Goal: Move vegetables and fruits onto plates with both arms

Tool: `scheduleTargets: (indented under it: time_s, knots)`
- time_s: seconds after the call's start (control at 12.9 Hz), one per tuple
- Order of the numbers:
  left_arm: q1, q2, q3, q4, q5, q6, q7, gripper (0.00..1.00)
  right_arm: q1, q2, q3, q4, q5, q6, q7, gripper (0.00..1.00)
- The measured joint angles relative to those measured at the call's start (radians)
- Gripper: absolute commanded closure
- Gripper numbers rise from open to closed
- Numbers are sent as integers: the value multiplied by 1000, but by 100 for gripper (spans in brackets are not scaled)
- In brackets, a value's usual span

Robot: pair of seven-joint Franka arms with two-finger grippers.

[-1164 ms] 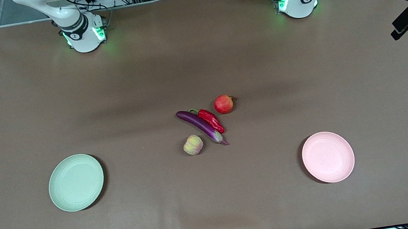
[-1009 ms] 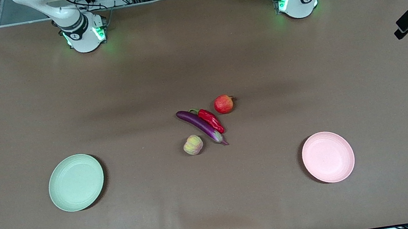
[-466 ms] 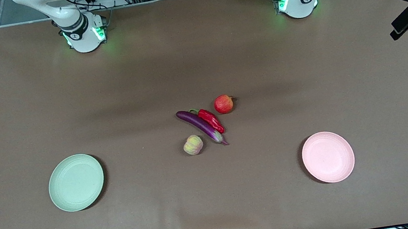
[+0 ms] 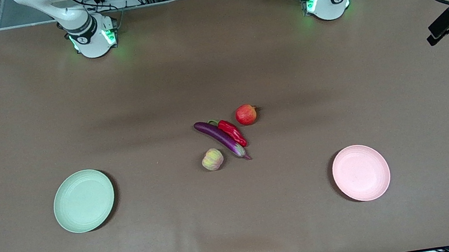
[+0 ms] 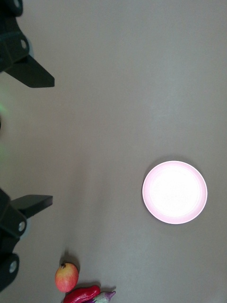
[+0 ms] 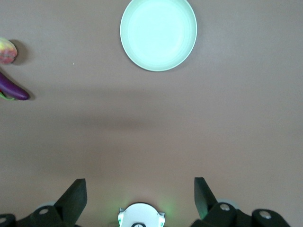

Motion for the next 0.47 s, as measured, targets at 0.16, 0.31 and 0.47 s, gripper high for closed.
scheduleTargets:
  time_s: [0.16,0.31,0.47]
  knots:
    - [-1,0,-1,-2,0,0,0,0,-10,0,-3,-5,0,-16,0,0]
    - [-3,3,-5,-11,0,-1,0,0,-19,1,-6,-6,0,-18,0,0]
    - [-5,22,-27,-19,0,0,-1,0,-20,3,-6,-6,0,-18,0,0]
